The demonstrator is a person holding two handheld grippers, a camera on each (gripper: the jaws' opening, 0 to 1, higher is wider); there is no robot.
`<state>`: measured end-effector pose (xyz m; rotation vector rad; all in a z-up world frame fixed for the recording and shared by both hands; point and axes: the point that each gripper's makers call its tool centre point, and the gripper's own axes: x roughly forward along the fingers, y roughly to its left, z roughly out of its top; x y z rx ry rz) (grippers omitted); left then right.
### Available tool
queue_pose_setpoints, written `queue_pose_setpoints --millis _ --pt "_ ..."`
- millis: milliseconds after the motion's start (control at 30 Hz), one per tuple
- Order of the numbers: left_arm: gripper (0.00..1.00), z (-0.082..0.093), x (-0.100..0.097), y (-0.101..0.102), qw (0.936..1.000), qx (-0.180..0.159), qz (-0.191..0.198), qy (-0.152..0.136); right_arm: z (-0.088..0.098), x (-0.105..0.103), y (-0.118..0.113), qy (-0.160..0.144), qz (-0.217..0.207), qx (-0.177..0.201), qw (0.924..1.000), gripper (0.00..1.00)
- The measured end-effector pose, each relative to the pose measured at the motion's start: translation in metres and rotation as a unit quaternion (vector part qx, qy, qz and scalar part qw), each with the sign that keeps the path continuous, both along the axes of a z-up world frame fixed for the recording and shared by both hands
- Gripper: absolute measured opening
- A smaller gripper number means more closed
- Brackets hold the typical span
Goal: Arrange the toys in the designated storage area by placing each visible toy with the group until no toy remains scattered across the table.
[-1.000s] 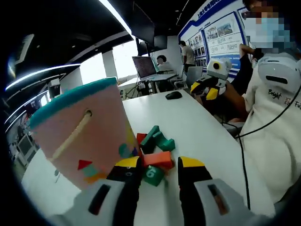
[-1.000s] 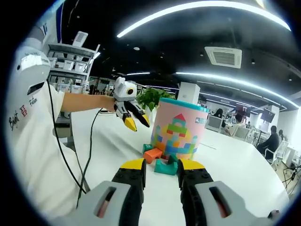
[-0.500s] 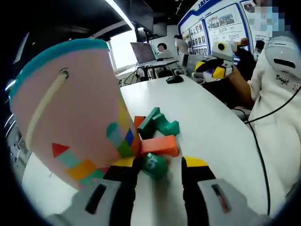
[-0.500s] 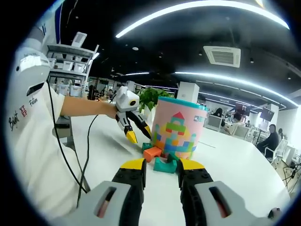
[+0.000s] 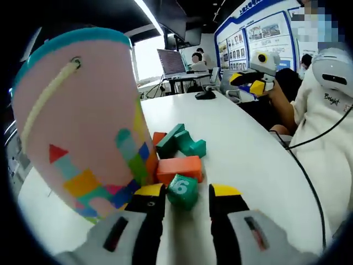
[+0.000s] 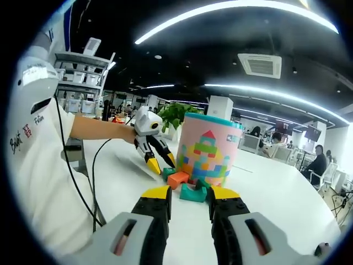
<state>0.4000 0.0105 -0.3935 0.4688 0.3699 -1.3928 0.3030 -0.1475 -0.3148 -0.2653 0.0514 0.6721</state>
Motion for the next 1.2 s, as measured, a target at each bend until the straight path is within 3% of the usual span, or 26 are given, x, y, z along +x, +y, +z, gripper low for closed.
queue_pose_setpoints --millis 200,233,433,500,567,933,1167,1200 --pt "0.34 -0.004 -0.004 0.003 0.9999 0.012 -0.004 -0.007 0.0 0.002 0.0 0.0 -0.001 0.002 1.0 0.27" --pt "0.34 -0.001 0.003 -0.004 1.0 -0.001 0.008 -0.006 -0.001 0.0 0.003 0.0 0.002 0.001 1.0 0.27" --pt "0.31 -0.014 0.011 -0.01 0.9998 -0.003 0.018 0.0 -0.002 -0.001 0.003 0.001 0.003 -0.001 1.0 0.27" --pt "0.23 -0.012 0.013 -0.013 0.9994 -0.024 0.026 0.006 -0.002 0.001 0.001 0.001 0.001 0.001 1.0 0.27" --pt "0.22 -0.002 0.014 -0.018 0.9973 -0.063 0.036 0.009 -0.002 0.001 0.001 0.002 0.001 0.002 1.0 0.27" --pt "0.22 -0.007 0.019 -0.009 0.9974 -0.052 0.048 0.015 -0.004 0.002 0.002 0.003 0.001 0.003 1.0 0.26" --pt "0.22 -0.005 0.018 -0.01 0.9956 -0.066 0.062 0.024 -0.002 0.0 0.003 0.001 0.003 0.003 1.0 0.26" --pt "0.22 0.003 0.015 -0.011 0.9934 -0.085 0.066 0.039 -0.002 0.0 0.003 0.001 0.002 0.003 1.0 0.26"
